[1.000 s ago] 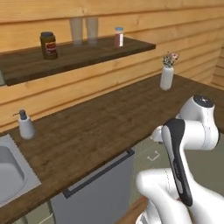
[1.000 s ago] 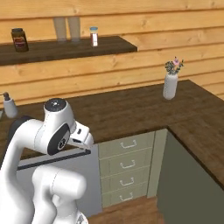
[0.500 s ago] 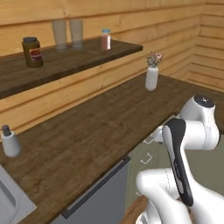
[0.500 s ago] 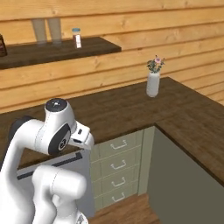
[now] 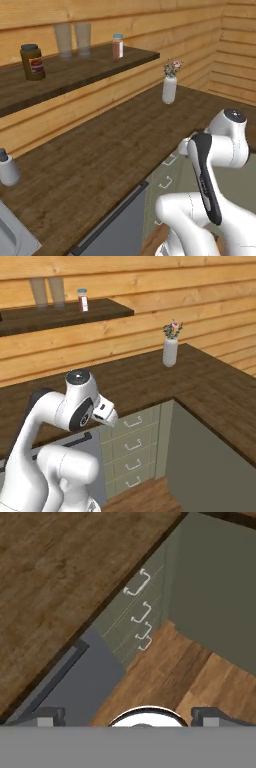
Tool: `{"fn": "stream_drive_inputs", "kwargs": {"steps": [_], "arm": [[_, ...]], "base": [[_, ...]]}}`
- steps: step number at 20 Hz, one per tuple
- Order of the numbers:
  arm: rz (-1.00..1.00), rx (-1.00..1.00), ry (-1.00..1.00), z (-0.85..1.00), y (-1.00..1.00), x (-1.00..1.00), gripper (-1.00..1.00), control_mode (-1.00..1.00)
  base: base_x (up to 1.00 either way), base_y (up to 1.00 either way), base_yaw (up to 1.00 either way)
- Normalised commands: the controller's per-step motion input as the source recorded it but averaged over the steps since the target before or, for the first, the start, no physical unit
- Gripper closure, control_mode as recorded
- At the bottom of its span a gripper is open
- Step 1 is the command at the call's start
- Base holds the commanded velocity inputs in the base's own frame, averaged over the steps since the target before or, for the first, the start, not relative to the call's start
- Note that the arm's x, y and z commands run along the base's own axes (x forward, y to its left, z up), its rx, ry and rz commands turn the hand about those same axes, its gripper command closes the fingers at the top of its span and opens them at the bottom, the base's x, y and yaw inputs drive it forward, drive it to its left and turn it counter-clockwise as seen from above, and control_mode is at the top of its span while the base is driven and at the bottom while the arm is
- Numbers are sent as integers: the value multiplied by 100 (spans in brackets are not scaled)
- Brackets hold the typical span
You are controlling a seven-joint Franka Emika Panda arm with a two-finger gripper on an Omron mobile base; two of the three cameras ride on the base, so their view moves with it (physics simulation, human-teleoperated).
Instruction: Take a straw from the drawer in front and place it inside the glass cup on the dining counter.
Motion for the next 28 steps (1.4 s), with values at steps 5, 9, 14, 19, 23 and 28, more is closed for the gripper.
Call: {"fn": "stream_drive_inputs", "kwargs": {"steps": [5, 9, 14, 19, 23, 28], "arm": [[-1, 35, 0, -68, -99, 72, -100, -100], [-6, 38, -7, -95, -59, 48, -100, -100], [0, 38, -22, -55, -14, 43, -100, -100], [0, 39, -14, -19, -16, 57, -100, -100], [0, 23, 0, -1, -16, 71, -100, -100], [0, 11, 12, -8, -24, 59, -100, -100]], "base": [[0, 0, 0], [0, 0, 0], [0, 0, 0], [0, 0, 0], [0, 0, 0], [0, 0, 0]]}}
